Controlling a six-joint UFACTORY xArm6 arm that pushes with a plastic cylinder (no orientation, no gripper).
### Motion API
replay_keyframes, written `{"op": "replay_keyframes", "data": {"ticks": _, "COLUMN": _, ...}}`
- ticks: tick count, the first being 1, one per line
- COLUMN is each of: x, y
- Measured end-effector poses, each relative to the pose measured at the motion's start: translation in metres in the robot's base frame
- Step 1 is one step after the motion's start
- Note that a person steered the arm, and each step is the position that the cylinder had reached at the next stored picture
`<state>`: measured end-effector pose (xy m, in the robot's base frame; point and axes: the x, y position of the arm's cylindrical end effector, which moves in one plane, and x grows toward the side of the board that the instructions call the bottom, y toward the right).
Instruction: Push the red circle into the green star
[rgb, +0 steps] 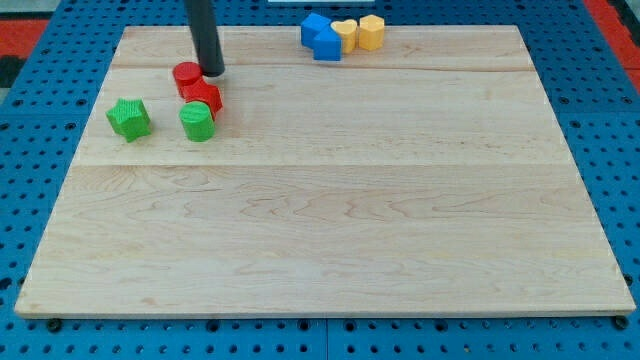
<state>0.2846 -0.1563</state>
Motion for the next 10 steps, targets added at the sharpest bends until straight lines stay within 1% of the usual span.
{"op": "replay_keyframes", "data": {"ticks": 2, "x": 0.000, "y": -0.034}}
{"op": "replay_keyframes", "data": {"ticks": 4, "x": 0.003, "y": 0.005}}
{"op": "replay_keyframes", "data": {"ticks": 7, "x": 0.034, "y": -0.029}}
{"op": "replay_keyframes", "data": {"ticks": 9, "x": 0.039, "y": -0.054}}
{"op": "replay_keyframes", "data": {"ticks": 10, "x": 0.039, "y": -0.056}}
